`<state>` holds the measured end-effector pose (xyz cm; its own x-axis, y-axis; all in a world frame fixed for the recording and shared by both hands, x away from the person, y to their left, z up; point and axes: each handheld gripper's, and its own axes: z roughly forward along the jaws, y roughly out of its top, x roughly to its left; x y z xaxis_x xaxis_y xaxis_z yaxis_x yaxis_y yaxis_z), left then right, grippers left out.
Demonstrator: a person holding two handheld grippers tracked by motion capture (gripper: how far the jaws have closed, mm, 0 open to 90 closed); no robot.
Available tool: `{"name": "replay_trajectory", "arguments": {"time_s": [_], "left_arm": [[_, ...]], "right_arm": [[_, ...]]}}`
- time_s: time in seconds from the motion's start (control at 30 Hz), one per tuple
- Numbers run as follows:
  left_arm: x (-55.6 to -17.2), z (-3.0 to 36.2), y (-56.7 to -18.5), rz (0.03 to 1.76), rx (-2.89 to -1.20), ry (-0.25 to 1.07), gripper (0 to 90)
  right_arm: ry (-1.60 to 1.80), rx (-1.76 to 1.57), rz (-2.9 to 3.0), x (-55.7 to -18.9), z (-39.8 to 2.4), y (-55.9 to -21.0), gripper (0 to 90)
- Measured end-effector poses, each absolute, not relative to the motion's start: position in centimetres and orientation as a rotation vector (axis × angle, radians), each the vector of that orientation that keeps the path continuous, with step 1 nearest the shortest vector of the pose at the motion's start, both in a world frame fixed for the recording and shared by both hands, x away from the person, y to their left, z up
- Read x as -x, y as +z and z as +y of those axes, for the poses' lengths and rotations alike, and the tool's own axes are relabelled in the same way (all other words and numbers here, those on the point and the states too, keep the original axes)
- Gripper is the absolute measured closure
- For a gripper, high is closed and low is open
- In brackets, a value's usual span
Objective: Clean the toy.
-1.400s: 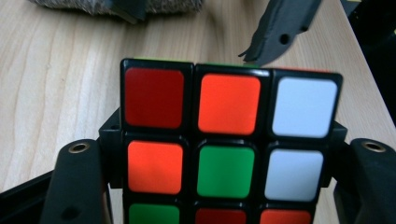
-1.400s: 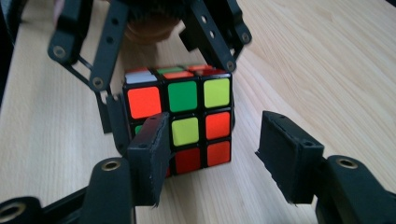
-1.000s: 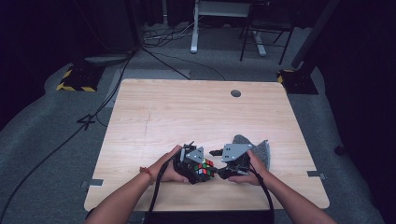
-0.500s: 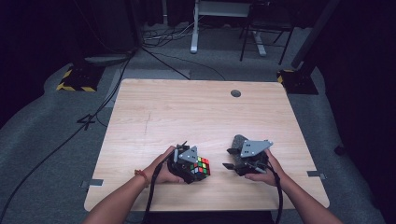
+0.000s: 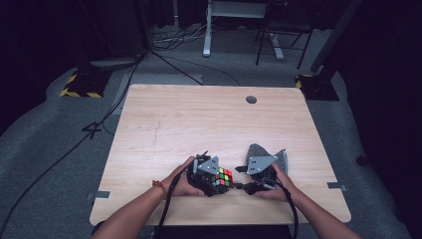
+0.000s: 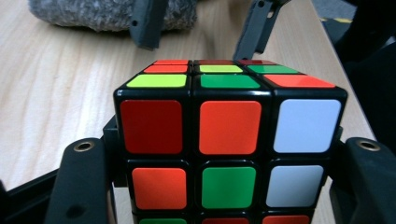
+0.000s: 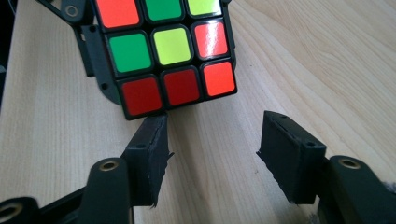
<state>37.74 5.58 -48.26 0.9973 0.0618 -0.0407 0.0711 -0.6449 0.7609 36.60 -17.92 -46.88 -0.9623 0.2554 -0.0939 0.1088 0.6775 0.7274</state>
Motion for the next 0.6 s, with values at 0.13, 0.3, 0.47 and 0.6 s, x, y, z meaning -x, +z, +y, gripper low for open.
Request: {"name": "replay_trajectory", "arguments": {"time_s": [0.13,0.3,0.47,0.6], "left_arm": [[-37.7,5.7,-48.6,0.091,-2.289,-0.018,33.0],[-37.5,5.9,-48.7,0.082,-2.304,-0.007,32.6],[-37.6,6.4,-49.0,0.077,-2.345,0.015,31.8],[-37.8,7.4,-49.7,0.119,-2.391,0.011,31.3]], "right_arm": [[1.174,-0.312,2.704,-36.6,-18.1,-47.0,42.1],[1.241,-0.294,2.672,-36.4,-17.9,-46.1,42.3],[1.217,-0.280,2.684,-36.3,-17.3,-46.4,42.0],[1.189,-0.279,2.692,-36.4,-17.4,-46.7,41.6]]}}
